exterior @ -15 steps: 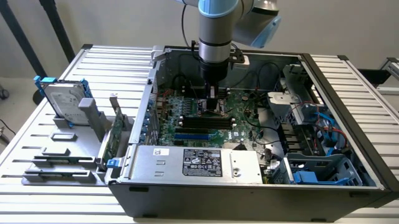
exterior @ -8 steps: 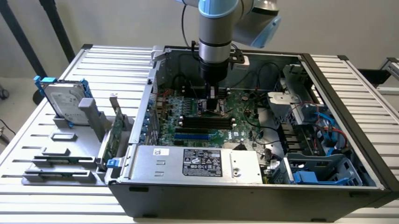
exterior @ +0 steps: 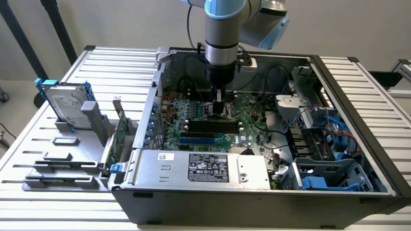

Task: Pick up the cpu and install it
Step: 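Place the cpu into insertion slot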

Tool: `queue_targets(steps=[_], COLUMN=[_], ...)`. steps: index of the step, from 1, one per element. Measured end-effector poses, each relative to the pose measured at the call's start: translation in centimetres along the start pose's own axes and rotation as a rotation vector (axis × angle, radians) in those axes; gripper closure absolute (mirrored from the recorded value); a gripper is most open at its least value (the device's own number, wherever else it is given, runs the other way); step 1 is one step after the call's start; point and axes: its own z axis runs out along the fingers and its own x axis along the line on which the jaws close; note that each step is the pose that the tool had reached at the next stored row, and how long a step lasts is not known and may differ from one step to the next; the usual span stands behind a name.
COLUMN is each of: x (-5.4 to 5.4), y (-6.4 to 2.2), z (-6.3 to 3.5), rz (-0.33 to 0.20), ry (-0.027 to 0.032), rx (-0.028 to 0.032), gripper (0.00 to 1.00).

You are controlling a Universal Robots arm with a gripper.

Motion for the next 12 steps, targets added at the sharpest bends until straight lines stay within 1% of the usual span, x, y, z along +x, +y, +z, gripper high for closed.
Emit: queue_targets(steps=[7,8,12], x=[0.0,0.0,0.0], y=[0.0,0.0,0.0], z=[0.0,0.0,0.0], rz=[-0.001,-0.001,-0.001], ry=[0.0001,0.0001,0.0], rx=[0.0,0.0,0.0], gripper=[0.44,0.38,0.38])
